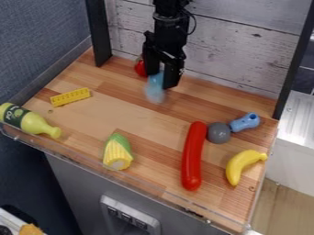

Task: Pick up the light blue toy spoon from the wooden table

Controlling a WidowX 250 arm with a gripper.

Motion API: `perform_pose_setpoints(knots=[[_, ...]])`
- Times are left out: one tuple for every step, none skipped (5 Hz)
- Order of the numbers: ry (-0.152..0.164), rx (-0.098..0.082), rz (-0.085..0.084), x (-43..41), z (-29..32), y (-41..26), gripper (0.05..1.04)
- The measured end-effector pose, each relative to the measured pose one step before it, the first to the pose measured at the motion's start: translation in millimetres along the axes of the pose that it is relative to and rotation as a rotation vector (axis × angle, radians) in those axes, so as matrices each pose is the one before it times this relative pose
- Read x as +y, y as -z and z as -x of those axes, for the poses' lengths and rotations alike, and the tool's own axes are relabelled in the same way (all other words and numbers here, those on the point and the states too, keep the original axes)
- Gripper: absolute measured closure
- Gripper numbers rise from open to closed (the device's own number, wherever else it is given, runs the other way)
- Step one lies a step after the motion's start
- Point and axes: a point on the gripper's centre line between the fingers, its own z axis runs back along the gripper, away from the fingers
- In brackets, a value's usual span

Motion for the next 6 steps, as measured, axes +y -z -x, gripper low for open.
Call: perform_pose_setpoints(knots=[[0.0563,0.0221,0.0116,1.33,4.25,17.73,0.159],[0.1095,-0.0057,-0.0076,-0.94,1.66,2.5,0.299],[0.1145,-0.0024,-0.004,-0.45,1.59,0.11,0.301],[0.0273,0.0011,0.0011,0.42,-0.24,-1.36,0.301],[-0.0815,0.0231,0.0371,-3.9,1.97,-4.34,0.301],[-0.168,0.0193,0.0247,-1.36,1.13,-20.01,0.301]])
